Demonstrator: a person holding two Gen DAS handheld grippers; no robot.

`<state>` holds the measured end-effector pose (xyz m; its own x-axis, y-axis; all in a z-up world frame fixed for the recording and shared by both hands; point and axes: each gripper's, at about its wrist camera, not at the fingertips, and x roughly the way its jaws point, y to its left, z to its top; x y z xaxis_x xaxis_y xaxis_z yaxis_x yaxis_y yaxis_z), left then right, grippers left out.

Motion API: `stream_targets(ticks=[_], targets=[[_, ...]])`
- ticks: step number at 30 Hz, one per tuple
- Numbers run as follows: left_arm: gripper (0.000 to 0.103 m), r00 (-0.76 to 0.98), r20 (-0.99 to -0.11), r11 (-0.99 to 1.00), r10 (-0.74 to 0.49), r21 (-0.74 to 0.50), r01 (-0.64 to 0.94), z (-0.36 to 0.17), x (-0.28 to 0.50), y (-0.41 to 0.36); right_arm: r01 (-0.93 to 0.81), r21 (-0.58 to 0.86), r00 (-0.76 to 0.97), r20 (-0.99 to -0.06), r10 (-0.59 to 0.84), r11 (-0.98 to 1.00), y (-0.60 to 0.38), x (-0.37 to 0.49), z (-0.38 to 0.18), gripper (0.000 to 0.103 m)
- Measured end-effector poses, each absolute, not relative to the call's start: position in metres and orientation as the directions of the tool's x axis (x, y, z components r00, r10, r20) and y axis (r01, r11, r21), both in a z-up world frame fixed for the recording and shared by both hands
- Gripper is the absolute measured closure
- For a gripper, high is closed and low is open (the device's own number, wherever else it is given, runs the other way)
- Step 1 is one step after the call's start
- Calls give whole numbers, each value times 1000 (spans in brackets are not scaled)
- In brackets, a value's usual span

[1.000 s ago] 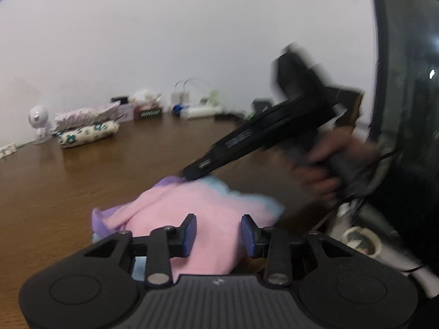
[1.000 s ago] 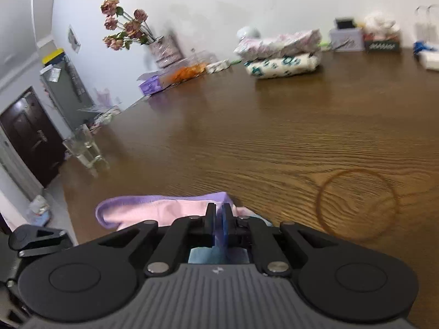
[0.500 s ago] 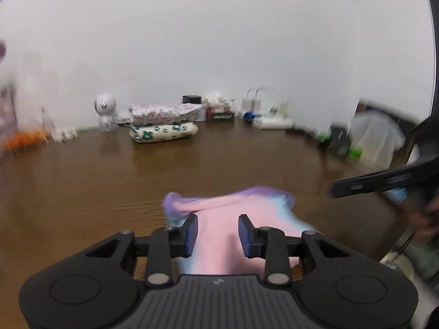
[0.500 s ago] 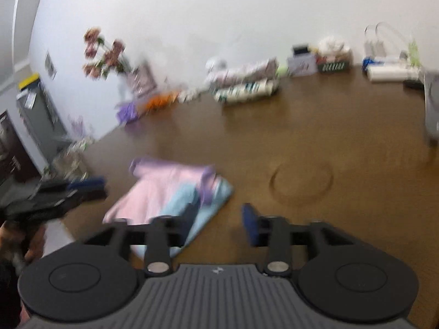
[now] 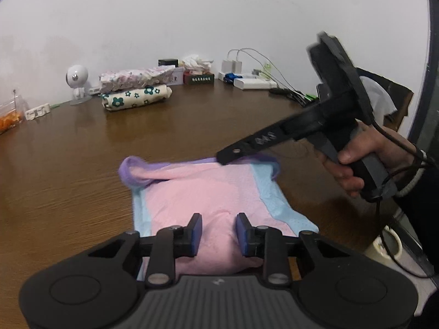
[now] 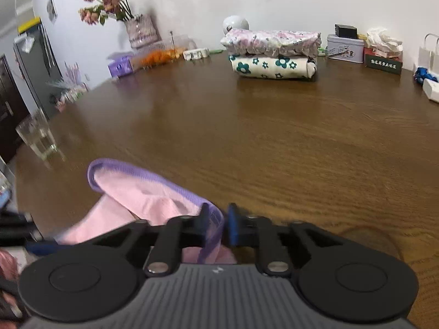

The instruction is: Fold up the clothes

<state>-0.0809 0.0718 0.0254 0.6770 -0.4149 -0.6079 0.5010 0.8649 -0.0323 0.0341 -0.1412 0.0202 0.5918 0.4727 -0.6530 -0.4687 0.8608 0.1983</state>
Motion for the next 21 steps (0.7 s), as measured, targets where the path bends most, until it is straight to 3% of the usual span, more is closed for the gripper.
stream_targets(ticks=[2,5,10,15,21], targets=[[76,681,-612,871,-403,-28,490,27,-78,84,-473,179,596,-656,463,863,-140,27,20,100],[76,687,-609,878,-396,-33,477,31,-76,99,-452,198,626,-624,468,870,-146,14,26,101],[76,692,-587,885,-421,-100,454,34,-78,110,-539,382,579,-480,659,751,-158,-4,49,101],[76,742,-549,919,-385,-149,366,45,-81,137,-695,415,421,-427,800,587,-131,-38,59,101],[73,799,-503,943,-329,-212,255,62,-77,160,-794,249,363,-537,761,554,-105,-79,33,101]])
